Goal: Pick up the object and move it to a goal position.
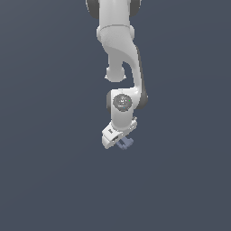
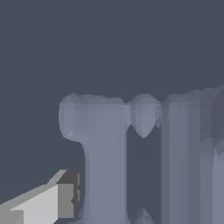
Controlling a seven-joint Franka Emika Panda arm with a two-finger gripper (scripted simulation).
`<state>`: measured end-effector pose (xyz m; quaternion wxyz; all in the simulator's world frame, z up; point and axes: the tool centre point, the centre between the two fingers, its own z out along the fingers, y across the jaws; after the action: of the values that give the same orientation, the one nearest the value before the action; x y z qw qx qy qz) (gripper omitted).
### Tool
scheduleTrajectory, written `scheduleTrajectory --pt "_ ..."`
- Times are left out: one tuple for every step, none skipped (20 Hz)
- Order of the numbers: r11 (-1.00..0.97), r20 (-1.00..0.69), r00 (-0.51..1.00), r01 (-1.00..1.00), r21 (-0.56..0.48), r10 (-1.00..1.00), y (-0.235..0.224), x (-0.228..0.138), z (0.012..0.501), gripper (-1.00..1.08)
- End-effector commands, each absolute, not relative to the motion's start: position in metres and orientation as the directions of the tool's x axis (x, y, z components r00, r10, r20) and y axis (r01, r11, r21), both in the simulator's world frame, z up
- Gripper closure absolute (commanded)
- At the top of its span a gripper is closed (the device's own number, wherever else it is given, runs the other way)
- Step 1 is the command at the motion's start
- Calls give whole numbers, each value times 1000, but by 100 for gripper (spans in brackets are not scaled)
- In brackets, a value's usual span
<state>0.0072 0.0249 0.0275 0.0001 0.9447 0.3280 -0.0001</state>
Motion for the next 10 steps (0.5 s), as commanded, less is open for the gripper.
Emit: scheduleTrajectory --pt "-784 0 784 620 0 620 25 8 23 -92" --pt "-784 0 784 620 0 620 25 8 23 -92" --pt "-784 0 784 620 0 620 25 8 23 108" --pt "-784 0 784 620 0 620 25 8 23 108" --pt "-784 0 784 620 0 620 25 8 23 108" --pt "-784 0 784 620 0 620 25 8 23 108" --pt "-784 0 784 620 0 620 25 8 23 108" --pt "-784 0 784 620 0 620 25 8 23 108" --pt "-784 0 784 620 0 620 25 8 23 108" --pt "-784 0 784 620 0 620 25 8 23 108"
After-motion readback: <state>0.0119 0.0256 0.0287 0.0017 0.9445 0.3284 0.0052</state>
